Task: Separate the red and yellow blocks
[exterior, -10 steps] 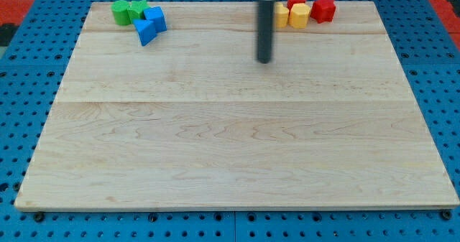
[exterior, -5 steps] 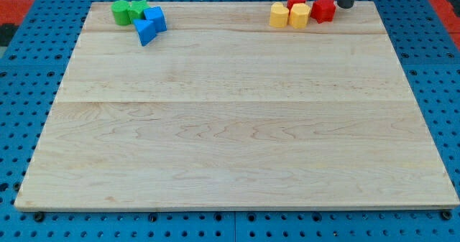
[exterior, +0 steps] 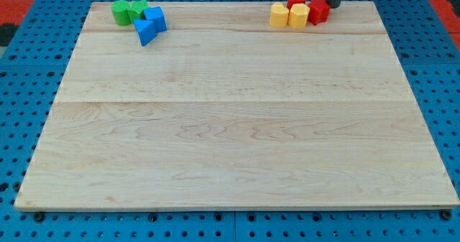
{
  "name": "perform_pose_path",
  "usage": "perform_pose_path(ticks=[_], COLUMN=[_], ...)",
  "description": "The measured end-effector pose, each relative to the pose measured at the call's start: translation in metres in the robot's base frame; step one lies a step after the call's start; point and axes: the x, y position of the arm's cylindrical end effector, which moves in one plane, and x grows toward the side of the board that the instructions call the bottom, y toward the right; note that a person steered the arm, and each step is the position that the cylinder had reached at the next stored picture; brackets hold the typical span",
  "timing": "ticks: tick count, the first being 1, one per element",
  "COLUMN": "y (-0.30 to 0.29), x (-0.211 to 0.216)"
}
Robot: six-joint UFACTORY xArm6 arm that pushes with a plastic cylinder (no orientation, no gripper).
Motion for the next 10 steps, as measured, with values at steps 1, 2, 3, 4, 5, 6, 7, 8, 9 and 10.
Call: perform_pose_path(ticks=[1, 2, 3, 4, 5, 6, 7, 8, 9, 10], y=[-0.017, -0.027, -0.025, -0.033, -0.057, -0.085, -0.105, -0.118, -0.106, -0.083], x=[0.002, 0.009, 0.006, -0.007, -0.007, -0.006, -0.006, 0.011, 0.035, 0.058])
